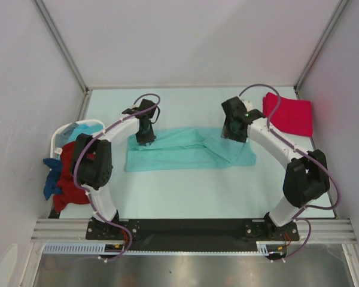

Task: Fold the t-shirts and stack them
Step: Fold the other side of the tshirt into a rectangle

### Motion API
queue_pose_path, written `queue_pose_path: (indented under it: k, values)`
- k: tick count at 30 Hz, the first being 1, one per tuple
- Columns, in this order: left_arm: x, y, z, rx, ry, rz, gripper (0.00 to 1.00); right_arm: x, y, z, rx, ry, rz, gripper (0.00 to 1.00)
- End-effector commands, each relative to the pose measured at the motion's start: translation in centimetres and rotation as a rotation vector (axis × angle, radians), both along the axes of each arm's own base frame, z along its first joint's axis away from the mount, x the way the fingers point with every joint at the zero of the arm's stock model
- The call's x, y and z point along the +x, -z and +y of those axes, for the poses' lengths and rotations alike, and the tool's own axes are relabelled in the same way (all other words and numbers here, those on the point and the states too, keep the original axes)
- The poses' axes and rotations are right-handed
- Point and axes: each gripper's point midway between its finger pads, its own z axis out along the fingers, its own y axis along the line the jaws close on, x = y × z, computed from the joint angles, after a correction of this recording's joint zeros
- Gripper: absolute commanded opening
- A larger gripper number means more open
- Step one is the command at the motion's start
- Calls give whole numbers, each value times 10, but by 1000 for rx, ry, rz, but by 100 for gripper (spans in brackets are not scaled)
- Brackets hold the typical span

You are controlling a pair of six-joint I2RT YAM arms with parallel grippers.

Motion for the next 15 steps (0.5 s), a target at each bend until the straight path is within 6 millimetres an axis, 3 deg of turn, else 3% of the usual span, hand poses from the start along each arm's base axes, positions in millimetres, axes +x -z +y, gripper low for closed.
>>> queue_pose_path:
  k: [1, 4, 5, 6, 8, 10, 15]
  values:
    - [7, -14, -9, -31, 4, -52, 27, 54, -29, 1, 13, 18, -122, 53]
    - [6, -13, -10, -30, 7, -49, 27, 77, -14, 10, 12, 1, -96, 51]
    - [7, -13, -10, -31, 4, -50, 27, 87, -18, 16, 22, -6, -109, 50]
    - [7, -12, -10, -30, 3, -48, 27, 90, 1, 17, 6, -12, -66, 48]
    - [8, -13, -10, -29, 5, -51, 27, 98, 6, 23, 10, -25, -55, 44]
    - [9, -13, -10, -25, 5, -49, 27, 100, 25, 26, 5, -31, -16, 42]
    - [11, -15, -9, -20, 8, -53, 27, 97, 35, 35, 10, -46, -1, 42]
